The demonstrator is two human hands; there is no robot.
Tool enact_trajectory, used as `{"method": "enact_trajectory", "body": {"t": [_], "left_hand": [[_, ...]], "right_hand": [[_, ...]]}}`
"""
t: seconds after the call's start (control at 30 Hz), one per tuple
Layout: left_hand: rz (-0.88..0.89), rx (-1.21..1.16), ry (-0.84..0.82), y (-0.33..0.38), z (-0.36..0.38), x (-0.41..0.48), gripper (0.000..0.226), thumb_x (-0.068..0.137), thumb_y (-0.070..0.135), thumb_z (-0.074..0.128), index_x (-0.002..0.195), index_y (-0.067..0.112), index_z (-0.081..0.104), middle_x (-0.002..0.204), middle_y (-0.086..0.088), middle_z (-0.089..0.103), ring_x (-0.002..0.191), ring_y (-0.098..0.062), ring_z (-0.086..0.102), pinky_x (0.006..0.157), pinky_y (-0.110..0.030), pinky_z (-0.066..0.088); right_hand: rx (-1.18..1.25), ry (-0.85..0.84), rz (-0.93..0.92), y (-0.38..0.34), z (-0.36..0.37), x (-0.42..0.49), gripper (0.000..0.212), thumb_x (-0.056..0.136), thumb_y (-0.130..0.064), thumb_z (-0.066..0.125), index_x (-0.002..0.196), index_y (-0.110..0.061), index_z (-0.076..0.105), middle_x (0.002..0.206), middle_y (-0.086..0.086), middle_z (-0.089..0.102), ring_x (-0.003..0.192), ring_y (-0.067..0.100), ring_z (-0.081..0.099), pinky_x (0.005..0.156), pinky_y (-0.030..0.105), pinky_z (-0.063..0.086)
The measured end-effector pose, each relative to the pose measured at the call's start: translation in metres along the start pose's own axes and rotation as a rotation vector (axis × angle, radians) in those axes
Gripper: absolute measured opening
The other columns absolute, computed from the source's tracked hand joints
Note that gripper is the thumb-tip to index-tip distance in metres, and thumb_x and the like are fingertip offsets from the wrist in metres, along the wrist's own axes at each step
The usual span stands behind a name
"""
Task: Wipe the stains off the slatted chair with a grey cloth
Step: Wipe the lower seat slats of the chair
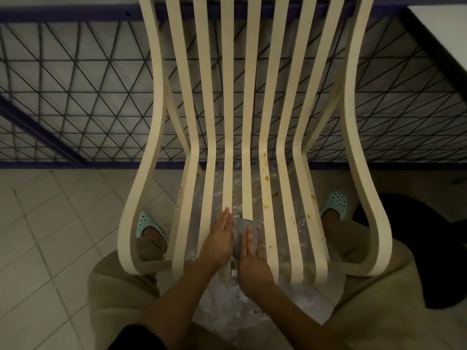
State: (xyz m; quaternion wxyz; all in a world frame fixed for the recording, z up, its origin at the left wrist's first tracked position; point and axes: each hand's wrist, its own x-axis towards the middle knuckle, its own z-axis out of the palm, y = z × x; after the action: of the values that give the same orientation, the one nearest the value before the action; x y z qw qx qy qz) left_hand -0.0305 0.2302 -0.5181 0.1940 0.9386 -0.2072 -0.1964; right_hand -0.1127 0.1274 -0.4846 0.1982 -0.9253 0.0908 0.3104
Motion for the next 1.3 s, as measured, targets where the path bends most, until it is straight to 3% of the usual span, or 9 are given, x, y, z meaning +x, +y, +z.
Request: {"method": "enact_trajectory", "body": {"t": [0.13,0.47,0.63,0.83,1.0,1.07,1.17,1.23,1.3], "left_hand": [[0.016,-0.027,0.018,-0.001,-0.005,-0.008,0.056,0.104,0.021,0.03,0.153,0.014,0.003,0.162,0.0,-0.009,0.149,-0.015,-0.008,0.12,-0.036,0.02],[0.018,-0.008,-0.007,0.008,0.014,-0.057,0.06,0.102,0.018,0.032,0.153,0.014,0.001,0.162,0.0,-0.009,0.149,-0.014,0.0,0.116,-0.033,0.029],[0.052,-0.008,0.042,0.014,0.002,-0.03,0.058,0.103,0.019,0.033,0.153,0.014,0.003,0.162,0.0,-0.006,0.149,-0.013,-0.007,0.119,-0.031,0.022],[0.011,-0.051,-0.028,0.027,-0.006,-0.021,0.057,0.104,0.027,0.03,0.152,0.016,0.0,0.157,0.005,-0.014,0.148,-0.013,-0.009,0.122,-0.031,0.012],[-0.076,-0.165,-0.014,0.027,-0.016,0.012,0.063,0.103,0.034,0.032,0.152,0.016,-0.003,0.157,0.005,-0.015,0.147,-0.013,-0.012,0.122,-0.031,0.005],[-0.078,-0.151,-0.02,0.014,-0.023,0.028,0.071,0.098,0.056,0.016,0.154,0.015,0.001,0.159,0.003,-0.009,0.149,-0.014,-0.007,0.121,-0.028,0.003],[-0.072,-0.162,-0.011,0.009,-0.027,0.032,0.118,0.06,0.083,-0.03,0.151,0.011,-0.005,0.161,-0.005,-0.002,0.149,-0.016,0.006,0.12,-0.024,0.013],[-0.012,-0.114,0.143,0.004,-0.027,0.051,0.089,0.086,0.067,-0.019,0.151,0.01,-0.001,0.154,-0.007,0.027,0.137,-0.018,0.04,0.104,-0.022,0.042],[-0.002,-0.2,0.154,0.005,-0.032,0.077,0.047,0.104,0.04,0.008,0.149,0.025,0.002,0.151,0.003,0.034,0.134,-0.01,0.043,0.1,-0.019,0.045]], "right_hand": [[0.006,0.013,-0.007,0.001,0.02,-0.021,0.091,0.096,-0.015,0.051,0.149,-0.014,-0.022,0.149,0.003,-0.045,0.143,0.04,-0.021,0.116,0.046,0.03],[-0.022,-0.006,-0.078,0.006,0.025,-0.039,0.087,0.097,-0.015,0.047,0.139,-0.016,-0.03,0.151,0.008,-0.04,0.147,0.036,-0.011,0.122,0.046,0.009],[0.055,0.085,-0.072,0.008,-0.022,0.003,0.09,0.097,-0.015,0.048,0.134,-0.014,-0.034,0.145,0.003,-0.046,0.146,0.037,0.019,0.111,0.043,0.037],[0.116,0.105,-0.021,0.014,-0.041,0.034,0.091,0.097,-0.02,0.046,0.145,-0.015,-0.031,0.155,0.003,-0.035,0.135,0.036,0.039,0.1,0.041,0.048],[0.056,0.124,-0.063,0.007,-0.058,0.084,0.083,0.099,-0.022,0.042,0.148,-0.01,-0.024,0.151,0.004,-0.039,0.136,0.034,0.038,0.105,0.041,0.044],[0.051,0.131,-0.057,-0.005,-0.069,0.104,0.082,0.1,-0.024,0.04,0.147,-0.01,-0.026,0.155,0.007,-0.033,0.131,0.033,0.044,0.107,0.042,0.042],[0.117,0.159,-0.016,-0.014,-0.072,0.13,0.082,0.101,-0.036,0.036,0.147,-0.013,-0.027,0.161,0.008,-0.017,0.129,0.033,0.045,0.105,0.042,0.044],[0.122,0.248,-0.034,-0.017,-0.084,0.162,0.085,0.1,-0.027,0.041,0.146,-0.012,-0.029,0.162,0.012,-0.002,0.136,0.038,0.037,0.109,0.046,0.038],[0.102,0.355,-0.051,-0.01,-0.11,0.196,0.093,0.097,-0.014,0.044,0.142,-0.015,-0.037,0.161,0.015,-0.005,0.145,0.037,0.02,0.116,0.051,0.024]]}}
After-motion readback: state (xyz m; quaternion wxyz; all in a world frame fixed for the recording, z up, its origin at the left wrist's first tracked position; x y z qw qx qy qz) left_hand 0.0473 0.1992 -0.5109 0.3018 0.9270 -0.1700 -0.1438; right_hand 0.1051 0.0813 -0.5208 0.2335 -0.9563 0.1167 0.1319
